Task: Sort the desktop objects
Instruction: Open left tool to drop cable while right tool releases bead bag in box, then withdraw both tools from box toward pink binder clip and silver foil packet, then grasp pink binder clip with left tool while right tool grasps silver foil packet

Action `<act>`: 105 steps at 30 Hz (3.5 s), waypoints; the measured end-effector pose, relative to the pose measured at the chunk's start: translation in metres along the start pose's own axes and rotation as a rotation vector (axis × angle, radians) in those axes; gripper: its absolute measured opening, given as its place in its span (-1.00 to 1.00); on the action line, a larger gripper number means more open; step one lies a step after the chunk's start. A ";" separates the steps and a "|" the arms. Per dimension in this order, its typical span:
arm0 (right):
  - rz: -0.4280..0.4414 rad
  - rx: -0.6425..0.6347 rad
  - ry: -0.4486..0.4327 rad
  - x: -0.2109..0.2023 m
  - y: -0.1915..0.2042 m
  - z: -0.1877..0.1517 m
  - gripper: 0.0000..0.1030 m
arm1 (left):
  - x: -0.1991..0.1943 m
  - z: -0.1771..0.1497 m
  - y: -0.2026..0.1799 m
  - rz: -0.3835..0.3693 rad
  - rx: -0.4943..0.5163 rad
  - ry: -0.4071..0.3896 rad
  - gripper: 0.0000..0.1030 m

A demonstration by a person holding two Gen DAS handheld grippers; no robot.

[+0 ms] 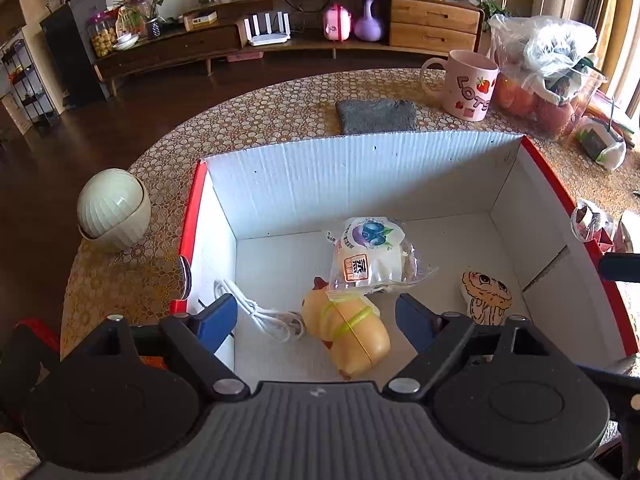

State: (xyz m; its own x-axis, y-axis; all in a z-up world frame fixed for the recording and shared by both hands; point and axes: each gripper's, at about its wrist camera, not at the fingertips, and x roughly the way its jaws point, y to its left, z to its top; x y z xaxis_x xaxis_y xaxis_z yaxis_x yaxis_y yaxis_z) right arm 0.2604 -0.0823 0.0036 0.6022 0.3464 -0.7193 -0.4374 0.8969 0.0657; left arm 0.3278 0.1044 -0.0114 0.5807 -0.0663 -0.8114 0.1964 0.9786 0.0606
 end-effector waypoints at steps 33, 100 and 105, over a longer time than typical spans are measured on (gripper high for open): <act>-0.002 0.041 -0.160 -0.100 -0.018 -0.041 0.82 | -0.090 -0.036 -0.047 -0.042 0.021 -0.138 1.00; -0.280 0.246 -0.008 -0.007 -0.206 -0.116 0.58 | 0.048 0.033 -0.295 -0.032 0.051 -0.113 0.97; -0.278 0.248 -0.016 -0.003 -0.205 -0.118 0.55 | 0.057 0.030 -0.299 -0.074 0.007 -0.085 0.76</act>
State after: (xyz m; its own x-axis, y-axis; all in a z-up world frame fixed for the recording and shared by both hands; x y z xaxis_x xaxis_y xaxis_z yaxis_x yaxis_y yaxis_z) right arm 0.2689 -0.2995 -0.0892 0.6864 0.0823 -0.7226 -0.0817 0.9960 0.0358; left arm 0.3256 -0.1975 -0.0579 0.6292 -0.1548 -0.7617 0.2462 0.9692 0.0064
